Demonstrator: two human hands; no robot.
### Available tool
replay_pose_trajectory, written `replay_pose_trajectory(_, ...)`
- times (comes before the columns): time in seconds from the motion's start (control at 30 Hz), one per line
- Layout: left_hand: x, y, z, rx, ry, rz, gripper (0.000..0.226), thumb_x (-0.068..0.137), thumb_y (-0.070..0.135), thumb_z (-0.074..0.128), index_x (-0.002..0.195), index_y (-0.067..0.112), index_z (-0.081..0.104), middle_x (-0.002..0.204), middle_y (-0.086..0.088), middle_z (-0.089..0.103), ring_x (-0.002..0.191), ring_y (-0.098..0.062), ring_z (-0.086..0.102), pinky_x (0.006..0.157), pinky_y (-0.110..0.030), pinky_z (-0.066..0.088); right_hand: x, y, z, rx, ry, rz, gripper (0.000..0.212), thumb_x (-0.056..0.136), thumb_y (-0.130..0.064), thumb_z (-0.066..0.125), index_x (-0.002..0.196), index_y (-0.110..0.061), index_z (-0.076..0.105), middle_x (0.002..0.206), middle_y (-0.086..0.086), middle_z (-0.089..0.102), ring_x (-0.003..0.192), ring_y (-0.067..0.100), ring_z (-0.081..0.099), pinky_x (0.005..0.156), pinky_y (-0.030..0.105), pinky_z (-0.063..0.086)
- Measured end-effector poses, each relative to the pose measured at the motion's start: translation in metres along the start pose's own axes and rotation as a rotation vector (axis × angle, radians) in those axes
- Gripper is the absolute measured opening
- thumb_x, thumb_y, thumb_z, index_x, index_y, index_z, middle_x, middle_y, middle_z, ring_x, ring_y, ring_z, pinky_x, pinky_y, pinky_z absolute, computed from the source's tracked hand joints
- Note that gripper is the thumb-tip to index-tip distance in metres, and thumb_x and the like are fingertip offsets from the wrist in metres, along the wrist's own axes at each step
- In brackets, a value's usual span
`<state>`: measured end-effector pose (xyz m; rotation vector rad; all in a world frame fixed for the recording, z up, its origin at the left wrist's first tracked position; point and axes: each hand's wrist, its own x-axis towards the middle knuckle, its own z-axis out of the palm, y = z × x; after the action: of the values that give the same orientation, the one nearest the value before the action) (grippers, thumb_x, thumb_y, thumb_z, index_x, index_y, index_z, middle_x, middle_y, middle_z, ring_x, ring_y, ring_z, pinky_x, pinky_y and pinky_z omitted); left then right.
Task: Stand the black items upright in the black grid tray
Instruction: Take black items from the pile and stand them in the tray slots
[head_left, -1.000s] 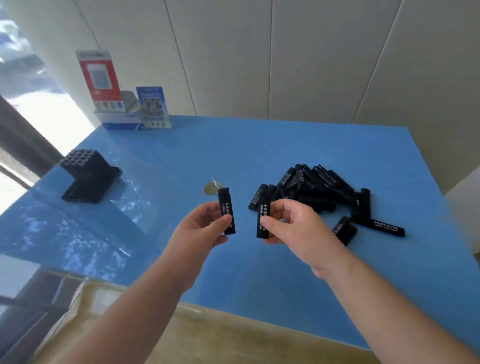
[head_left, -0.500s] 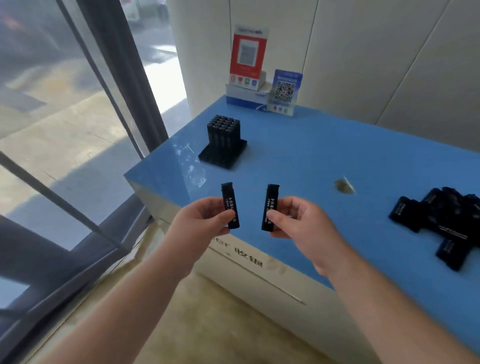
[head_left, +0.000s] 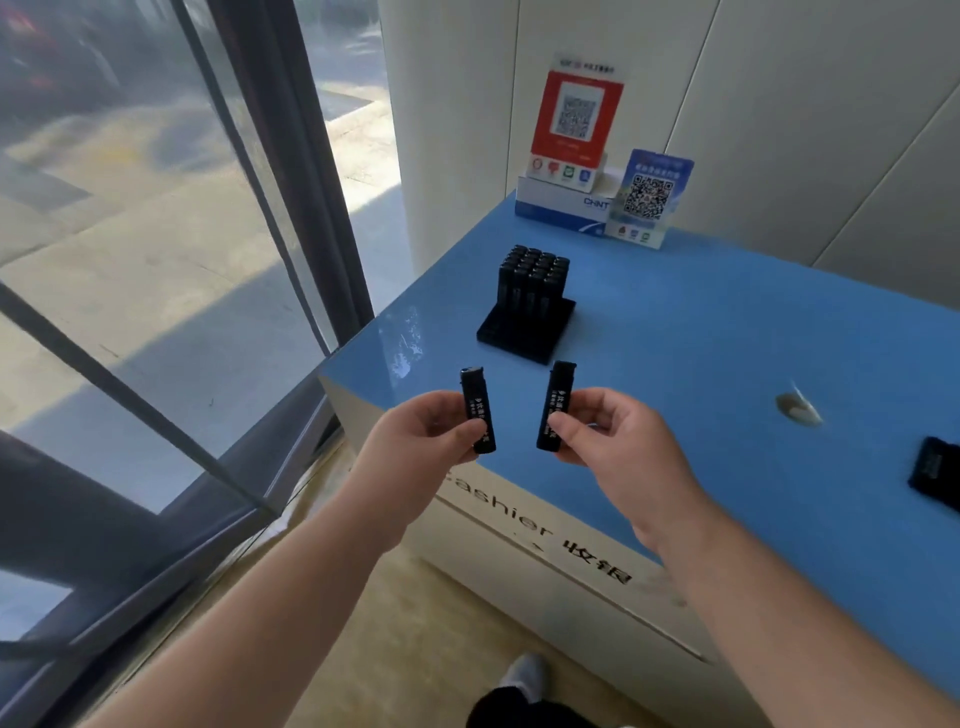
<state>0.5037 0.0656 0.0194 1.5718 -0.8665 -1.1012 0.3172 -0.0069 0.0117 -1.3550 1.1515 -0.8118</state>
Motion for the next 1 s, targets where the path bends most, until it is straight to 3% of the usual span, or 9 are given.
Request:
replay_pose_trajectory(0.5,0.142,0.028,-0.016,0.166,-0.025,0.005,0.012,0.086,0.014,0.074,0.095,0.023,0.073,0.088,0.004,0.076,0.087,-0.018,0.070,0.085,-0.033,0.058,0.132,-0.009,0.017,-0.026,0.065,0.016,0.016,0.088,-0.020,0.076,0.103,-0.019,0.071,0.097,-0.002,0.076,0.092,0.013,0.072,0.088,0.037,0.060)
replay_pose_trajectory(0.63,0.180,0.030,-0.018,0.317,-0.047,0.107,0.013,0.086,0.017,0.075,0.091,0.028,0.072,0.082,0.013,0.074,0.076,-0.001,0.068,0.079,-0.022,0.053,0.147,-0.010,0.026,-0.024,0.126,0.021,0.012,0.088,-0.013,0.075,0.097,-0.021,0.070,0.093,-0.003,0.076,0.088,0.014,0.071,0.089,0.041,0.059)
replay_pose_trajectory(0.83,0.237,0.028,-0.022,0.430,-0.166,0.220,0.018,0.085,0.015,0.074,0.087,0.032,0.070,0.079,0.020,0.071,0.077,0.010,0.064,0.069,-0.004,0.042,0.160,-0.007,0.043,-0.040,0.299,0.056,0.013,0.089,-0.011,0.073,0.093,-0.023,0.070,0.091,-0.005,0.076,0.086,0.013,0.071,0.090,0.039,0.058)
replay_pose_trajectory(1.0,0.270,0.019,-0.019,0.572,-0.266,0.398,0.013,0.085,0.018,0.073,0.094,0.028,0.074,0.083,0.015,0.065,0.082,0.004,0.058,0.071,-0.005,0.039,0.168,-0.004,0.057,-0.039,0.416,0.073,0.015,0.088,-0.009,0.073,0.093,-0.023,0.071,0.090,-0.007,0.076,0.088,0.013,0.072,0.090,0.033,0.057)
